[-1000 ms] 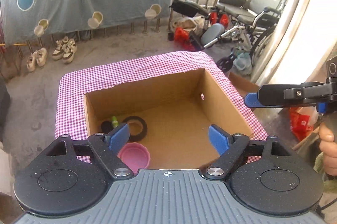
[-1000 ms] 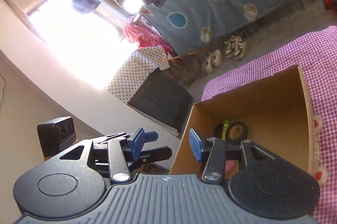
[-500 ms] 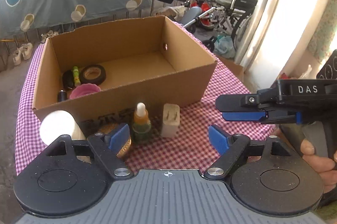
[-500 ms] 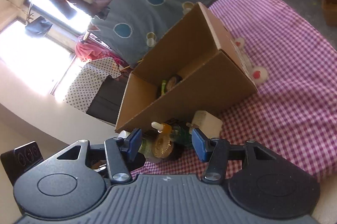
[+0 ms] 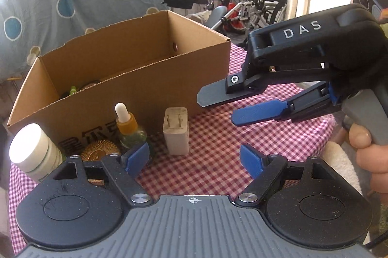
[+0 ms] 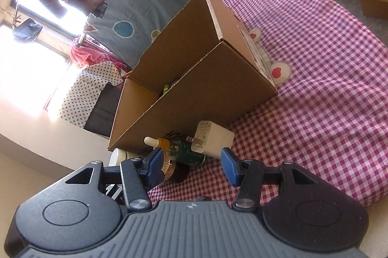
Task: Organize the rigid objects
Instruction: 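Close the right gripper on the white plug charger and lift it, then carry the white charger into the box and lower it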
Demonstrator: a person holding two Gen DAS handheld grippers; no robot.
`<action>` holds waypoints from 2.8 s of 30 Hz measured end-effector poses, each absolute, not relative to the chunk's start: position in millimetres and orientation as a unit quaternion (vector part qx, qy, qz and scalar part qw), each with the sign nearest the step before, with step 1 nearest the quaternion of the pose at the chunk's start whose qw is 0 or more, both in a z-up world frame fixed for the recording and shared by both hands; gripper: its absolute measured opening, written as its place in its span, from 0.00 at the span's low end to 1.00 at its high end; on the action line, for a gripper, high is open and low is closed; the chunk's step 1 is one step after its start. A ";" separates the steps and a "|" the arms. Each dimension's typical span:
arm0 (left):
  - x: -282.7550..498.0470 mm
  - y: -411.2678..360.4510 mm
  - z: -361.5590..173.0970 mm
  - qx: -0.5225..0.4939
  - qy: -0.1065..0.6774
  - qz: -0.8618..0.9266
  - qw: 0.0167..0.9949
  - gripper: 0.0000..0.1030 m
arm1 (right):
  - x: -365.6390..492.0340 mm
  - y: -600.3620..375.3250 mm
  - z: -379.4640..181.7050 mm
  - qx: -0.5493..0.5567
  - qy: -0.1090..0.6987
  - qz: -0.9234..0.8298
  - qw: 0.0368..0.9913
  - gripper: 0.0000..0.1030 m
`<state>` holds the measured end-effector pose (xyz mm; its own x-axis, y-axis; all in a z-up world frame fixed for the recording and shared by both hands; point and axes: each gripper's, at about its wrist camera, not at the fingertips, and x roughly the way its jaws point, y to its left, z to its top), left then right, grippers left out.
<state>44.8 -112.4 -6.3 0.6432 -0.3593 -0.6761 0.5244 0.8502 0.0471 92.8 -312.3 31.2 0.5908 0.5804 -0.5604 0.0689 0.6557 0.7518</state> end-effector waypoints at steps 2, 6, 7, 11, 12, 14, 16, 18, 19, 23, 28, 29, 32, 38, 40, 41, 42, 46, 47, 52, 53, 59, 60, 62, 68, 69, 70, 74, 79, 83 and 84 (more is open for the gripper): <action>46.9 -116.7 -11.7 0.124 0.345 -0.241 0.899 0.76 | 97.4 -310.4 29.7 0.378 0.425 0.159 0.807 0.54; 53.7 -120.8 -19.8 0.125 0.350 -0.237 0.898 0.71 | 109.6 -307.0 26.2 0.367 0.427 0.164 0.810 0.54; 54.8 -120.8 -21.9 0.125 0.349 -0.233 0.899 0.68 | 112.7 -305.9 25.2 0.364 0.428 0.165 0.811 0.54; 61.5 -124.1 -28.2 0.128 0.350 -0.224 0.900 0.60 | 127.1 -301.9 19.5 0.355 0.434 0.167 0.811 0.53; 63.5 -124.8 -30.7 0.127 0.353 -0.223 0.900 0.59 | 130.5 -301.0 17.4 0.354 0.437 0.166 0.810 0.53; 67.8 -126.5 -34.6 0.129 0.356 -0.218 0.900 0.56 | 137.3 -299.1 14.9 0.351 0.440 0.164 0.810 0.53; 70.9 -128.7 -37.6 0.135 0.355 -0.210 0.901 0.55 | 144.3 -296.4 11.0 0.348 0.446 0.159 0.809 0.52; 73.4 -133.0 -40.1 0.141 0.353 -0.199 0.903 0.54 | 151.1 -295.9 6.2 0.350 0.450 0.156 0.807 0.50; 74.6 -134.2 -41.4 0.143 0.355 -0.195 0.903 0.54 | 153.6 -295.3 4.4 0.351 0.451 0.154 0.806 0.50; 78.6 -137.3 -45.2 0.142 0.363 -0.188 0.902 0.53 | 163.5 -291.7 -3.7 0.349 0.457 0.152 0.804 0.48; 86.0 -138.6 -45.2 0.123 0.384 -0.187 0.896 0.42 | 167.3 -290.5 -14.7 0.360 0.469 0.157 0.791 0.43; 86.0 -138.8 -44.7 0.121 0.385 -0.187 0.896 0.41 | 166.5 -290.7 -15.2 0.362 0.468 0.158 0.791 0.42; 82.9 -138.7 -42.1 0.119 0.387 -0.193 0.894 0.41 | 163.1 -293.8 -15.1 0.366 0.469 0.158 0.788 0.38; 77.1 -144.1 -41.5 0.135 0.380 -0.195 0.894 0.41 | 157.9 -300.7 -16.0 0.375 0.474 0.158 0.781 0.38; 80.2 -145.9 -41.4 0.140 0.381 -0.196 0.892 0.41 | 157.5 -302.8 -15.7 0.375 0.476 0.158 0.780 0.38; 82.6 -147.3 -40.6 0.144 0.378 -0.196 0.893 0.42 | 158.0 -302.7 -15.6 0.374 0.477 0.157 0.779 0.38; 84.2 -148.1 -40.2 0.148 0.376 -0.195 0.894 0.42 | 161.3 -302.5 -15.9 0.375 0.480 0.157 0.778 0.39; 82.2 -148.8 -38.9 0.153 0.371 -0.195 0.895 0.41 | 165.7 -300.7 -16.1 0.372 0.488 0.156 0.774 0.41; 81.4 -148.9 -38.6 0.152 0.371 -0.195 0.895 0.38 | 167.0 -300.1 -16.2 0.373 0.490 0.157 0.773 0.42; 82.8 -153.9 -40.9 0.145 0.373 -0.196 0.895 0.32 | 168.7 -298.0 -17.0 0.372 0.487 0.158 0.774 0.43; 82.3 -153.2 -40.5 0.143 0.373 -0.195 0.896 0.28 | 168.1 -297.1 -15.9 0.368 0.485 0.157 0.777 0.42; 91.6 -145.1 -38.7 0.134 0.375 -0.197 0.896 0.27 | 158.8 -292.4 -12.9 0.366 0.477 0.150 0.785 0.39; 90.6 -145.3 -38.3 0.136 0.375 -0.197 0.896 0.26 | 155.8 -292.6 -12.9 0.368 0.476 0.148 0.785 0.38; 88.3 -144.4 -36.3 0.135 0.375 -0.197 0.896 0.26 | 150.9 -293.9 -11.1 0.371 0.473 0.148 0.785 0.38; 77.7 -144.1 -25.6 0.133 0.359 -0.198 0.902 0.26 | 132.7 -298.5 5.5 0.371 0.455 0.150 0.795 0.37; 75.3 -144.2 -23.0 0.133 0.357 -0.199 0.903 0.26 | 129.6 -299.1 9.6 0.371 0.451 0.150 0.797 0.37; 73.1 -143.8 -21.1 0.133 0.353 -0.199 0.905 0.26 | 126.9 -298.7 14.1 0.370 0.448 0.151 0.800 0.37; 63.7 -141.1 -5.4 0.130 0.335 -0.200 0.912 0.26 | 115.0 -298.0 38.7 0.363 0.427 0.157 0.813 0.37; 51.2 -141.4 25.3 0.135 0.302 -0.195 0.923 0.26 | 105.0 -290.3 80.0 0.348 0.393 0.172 0.834 0.37; 56.8 -138.2 55.4 0.134 0.285 -0.191 0.930 0.26 | 112.6 -281.3 115.4 0.323 0.371 0.188 0.850 0.37; 62.3 -137.7 62.8 0.132 0.283 -0.190 0.931 0.26 | 117.1 -278.6 123.2 0.316 0.367 0.192 0.853 0.37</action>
